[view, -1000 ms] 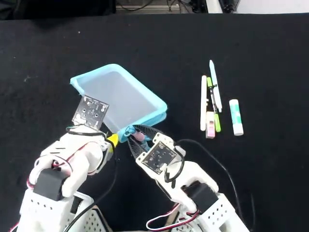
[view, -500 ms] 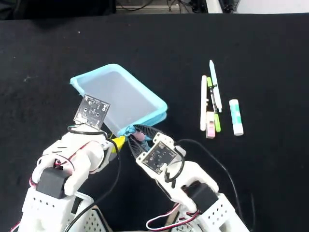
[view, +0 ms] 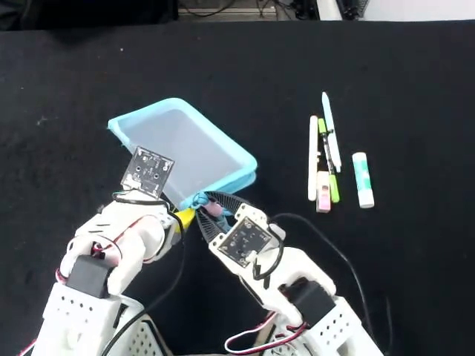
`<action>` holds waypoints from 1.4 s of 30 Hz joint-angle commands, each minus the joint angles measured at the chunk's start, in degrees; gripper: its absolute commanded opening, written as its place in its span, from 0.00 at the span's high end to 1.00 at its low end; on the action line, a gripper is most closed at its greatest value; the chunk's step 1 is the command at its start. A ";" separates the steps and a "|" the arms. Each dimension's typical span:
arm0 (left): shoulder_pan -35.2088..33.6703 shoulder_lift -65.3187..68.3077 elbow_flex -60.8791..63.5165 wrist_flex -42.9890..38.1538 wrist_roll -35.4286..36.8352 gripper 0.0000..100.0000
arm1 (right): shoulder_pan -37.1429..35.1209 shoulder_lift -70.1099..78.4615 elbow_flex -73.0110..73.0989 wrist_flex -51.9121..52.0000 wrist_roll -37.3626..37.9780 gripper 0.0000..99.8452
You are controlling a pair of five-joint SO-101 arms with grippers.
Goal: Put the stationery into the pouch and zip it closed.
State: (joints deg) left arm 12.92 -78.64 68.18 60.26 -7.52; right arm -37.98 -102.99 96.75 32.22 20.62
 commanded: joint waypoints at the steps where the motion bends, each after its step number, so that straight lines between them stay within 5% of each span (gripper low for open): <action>1: 0.04 -0.53 -0.31 -1.05 0.26 0.75 | 0.62 -7.69 -0.84 -1.67 0.18 0.99; 15: -0.13 -0.62 7.16 -10.81 0.18 0.75 | 0.62 -7.69 -0.84 -1.67 0.18 0.99; 32: -0.04 -0.88 5.41 -11.25 3.87 0.97 | 3.16 -7.69 -0.75 -2.11 0.62 0.99; 42: -6.02 -19.60 7.52 -10.73 11.16 0.97 | 8.09 -7.34 -0.66 -4.48 0.18 0.99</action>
State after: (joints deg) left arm 11.60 -90.07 75.91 50.07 1.45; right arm -31.91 -102.99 96.75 29.58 20.62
